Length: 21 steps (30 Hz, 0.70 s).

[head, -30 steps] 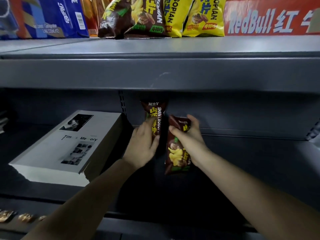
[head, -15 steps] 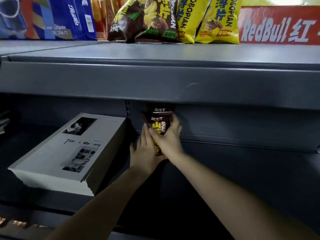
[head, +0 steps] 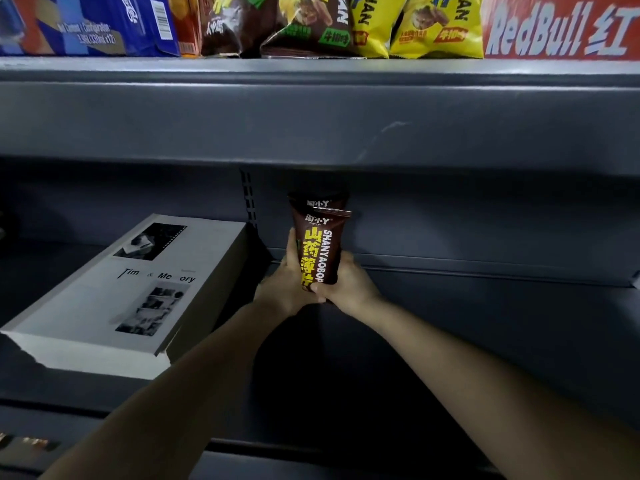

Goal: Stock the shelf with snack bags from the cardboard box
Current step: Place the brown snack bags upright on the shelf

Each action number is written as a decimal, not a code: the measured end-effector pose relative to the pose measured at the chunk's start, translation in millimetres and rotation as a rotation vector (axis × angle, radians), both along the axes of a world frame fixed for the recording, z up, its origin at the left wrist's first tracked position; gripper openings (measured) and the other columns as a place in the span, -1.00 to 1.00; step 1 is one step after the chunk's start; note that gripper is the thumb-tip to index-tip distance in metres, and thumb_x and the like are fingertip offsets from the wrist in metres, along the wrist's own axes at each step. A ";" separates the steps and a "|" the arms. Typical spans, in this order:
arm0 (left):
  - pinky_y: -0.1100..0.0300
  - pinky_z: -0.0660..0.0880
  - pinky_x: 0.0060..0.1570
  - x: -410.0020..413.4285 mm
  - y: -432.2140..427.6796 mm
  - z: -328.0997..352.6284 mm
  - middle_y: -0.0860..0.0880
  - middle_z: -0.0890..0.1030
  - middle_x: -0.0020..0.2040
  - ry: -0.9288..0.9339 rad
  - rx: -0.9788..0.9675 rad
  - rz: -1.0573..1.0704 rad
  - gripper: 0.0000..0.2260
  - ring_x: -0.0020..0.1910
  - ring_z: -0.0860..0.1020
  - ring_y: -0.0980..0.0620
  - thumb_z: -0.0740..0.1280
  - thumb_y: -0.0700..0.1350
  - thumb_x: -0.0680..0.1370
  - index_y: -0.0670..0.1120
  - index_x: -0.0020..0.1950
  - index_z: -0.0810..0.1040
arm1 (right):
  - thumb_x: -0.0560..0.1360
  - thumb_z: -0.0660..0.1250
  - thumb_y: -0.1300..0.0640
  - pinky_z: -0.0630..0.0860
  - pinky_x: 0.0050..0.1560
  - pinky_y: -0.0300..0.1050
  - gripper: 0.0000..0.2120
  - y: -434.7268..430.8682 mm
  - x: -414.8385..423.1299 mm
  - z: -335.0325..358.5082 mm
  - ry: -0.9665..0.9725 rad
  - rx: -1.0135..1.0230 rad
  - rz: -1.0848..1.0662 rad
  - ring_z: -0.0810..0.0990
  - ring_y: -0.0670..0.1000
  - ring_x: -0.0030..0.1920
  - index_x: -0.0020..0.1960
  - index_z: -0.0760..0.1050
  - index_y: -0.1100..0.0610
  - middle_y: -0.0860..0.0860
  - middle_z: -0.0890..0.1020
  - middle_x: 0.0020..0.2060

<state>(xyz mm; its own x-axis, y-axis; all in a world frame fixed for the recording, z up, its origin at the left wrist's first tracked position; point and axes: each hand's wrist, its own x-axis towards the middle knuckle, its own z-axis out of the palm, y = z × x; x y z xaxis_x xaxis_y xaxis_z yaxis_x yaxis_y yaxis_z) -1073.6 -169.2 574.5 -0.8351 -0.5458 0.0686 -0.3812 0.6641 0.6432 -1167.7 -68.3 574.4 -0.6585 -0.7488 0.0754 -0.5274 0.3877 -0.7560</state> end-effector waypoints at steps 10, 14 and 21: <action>-0.11 0.25 0.41 1.3 4.5 -8.0 -0.13 0.10 0.54 -0.022 0.087 0.028 0.22 0.45 0.26 -0.08 0.52 0.10 0.34 0.03 0.42 -0.55 | 0.37 0.46 -0.03 0.52 0.10 -0.05 -0.49 1.4 -2.3 -4.0 0.079 0.032 -0.012 0.54 0.05 0.15 0.25 0.46 0.12 0.04 0.58 0.12; -0.15 0.21 0.41 1.0 4.4 -10.5 -0.11 0.16 0.53 -0.003 0.090 0.044 0.21 0.47 0.22 -0.07 0.49 0.17 0.32 0.00 0.45 -0.51 | 0.33 0.40 -0.20 0.53 0.12 0.01 -0.46 1.8 -2.6 -3.2 0.088 0.070 -0.017 0.53 0.10 0.18 0.22 0.48 0.04 0.01 0.61 0.10; -0.08 0.37 0.34 -0.6 1.0 -16.8 0.02 0.35 0.44 0.225 0.234 0.071 0.20 0.37 0.39 0.06 0.53 0.33 0.14 0.11 0.53 -0.19 | 0.47 0.36 -0.13 0.50 0.13 -0.08 -0.50 12.5 -3.4 5.4 0.046 0.010 -0.013 0.54 0.08 0.21 0.30 0.45 0.12 0.05 0.58 0.19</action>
<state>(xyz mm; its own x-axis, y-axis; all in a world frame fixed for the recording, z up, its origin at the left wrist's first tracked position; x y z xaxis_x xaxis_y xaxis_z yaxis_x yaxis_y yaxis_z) -1074.2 -168.2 557.7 -0.7723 -0.6251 0.1130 -0.2523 0.4651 0.8485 -1171.2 -55.8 579.8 -0.6641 -0.7412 0.0980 -0.5563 0.4024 -0.7270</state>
